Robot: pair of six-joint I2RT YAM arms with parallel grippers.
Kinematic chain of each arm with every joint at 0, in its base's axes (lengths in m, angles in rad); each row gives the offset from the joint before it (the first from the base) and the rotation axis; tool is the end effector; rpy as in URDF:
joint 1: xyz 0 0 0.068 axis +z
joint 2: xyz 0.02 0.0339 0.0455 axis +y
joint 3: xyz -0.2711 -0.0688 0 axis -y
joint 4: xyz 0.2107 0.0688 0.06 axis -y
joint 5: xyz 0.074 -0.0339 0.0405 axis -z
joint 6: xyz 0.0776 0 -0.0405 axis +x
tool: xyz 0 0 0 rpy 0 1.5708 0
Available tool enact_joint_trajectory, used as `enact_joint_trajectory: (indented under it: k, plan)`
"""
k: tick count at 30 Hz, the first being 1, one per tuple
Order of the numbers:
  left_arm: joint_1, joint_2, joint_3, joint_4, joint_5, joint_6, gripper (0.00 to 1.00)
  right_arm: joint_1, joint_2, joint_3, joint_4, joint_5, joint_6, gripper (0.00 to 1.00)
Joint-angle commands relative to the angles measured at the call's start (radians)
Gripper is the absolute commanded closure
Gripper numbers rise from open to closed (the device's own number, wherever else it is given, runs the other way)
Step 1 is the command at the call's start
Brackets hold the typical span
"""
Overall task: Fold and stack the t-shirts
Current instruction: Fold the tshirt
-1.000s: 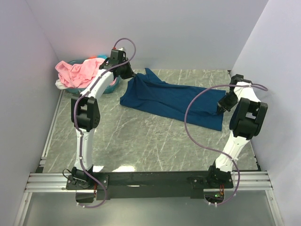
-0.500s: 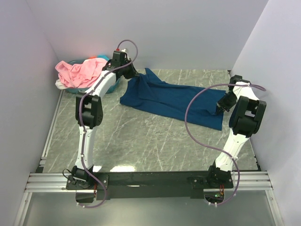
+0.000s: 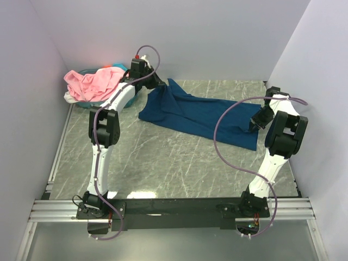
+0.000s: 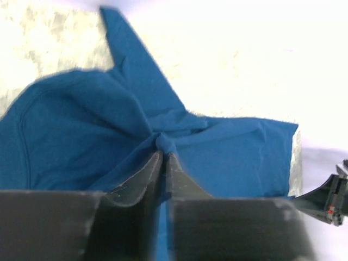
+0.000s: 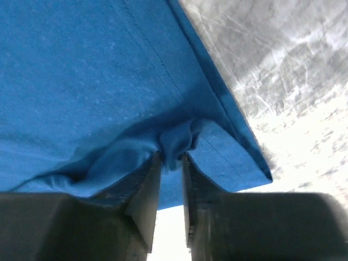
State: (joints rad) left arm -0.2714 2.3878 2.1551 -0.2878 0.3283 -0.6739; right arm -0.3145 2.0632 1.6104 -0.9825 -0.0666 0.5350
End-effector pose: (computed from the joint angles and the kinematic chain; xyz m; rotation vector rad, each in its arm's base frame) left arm 0.5371 -0.1754 0.2355 -0.2312 2.1817 -0.8981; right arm 0.3671 -0.1140 0.1641 1.2350 2.7470 0.1222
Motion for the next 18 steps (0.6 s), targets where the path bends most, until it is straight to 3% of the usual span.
enact_joint_trajectory:
  k: [1,4,7,12,18]
  plan:
    - [0.000,-0.030,0.011,0.128,0.029,-0.035,0.68,-0.009,-0.052,0.031,0.039,-0.012,0.003,0.68]
    - [-0.002,-0.038,0.012,0.168,0.048,-0.041,0.47,-0.009,-0.092,0.036,0.065,-0.021,-0.004,0.57]
    - [-0.008,-0.068,-0.001,0.171,0.045,-0.024,0.37,-0.009,-0.133,0.042,0.070,-0.010,-0.023,0.52]
    - [-0.009,-0.168,-0.115,0.154,0.006,0.020,0.33,-0.009,-0.202,-0.026,0.070,0.027,-0.059,0.51]
    - [-0.018,-0.335,-0.383,0.139,-0.029,0.089,0.34,-0.009,-0.278,-0.216,0.123,0.030,-0.073,0.48]
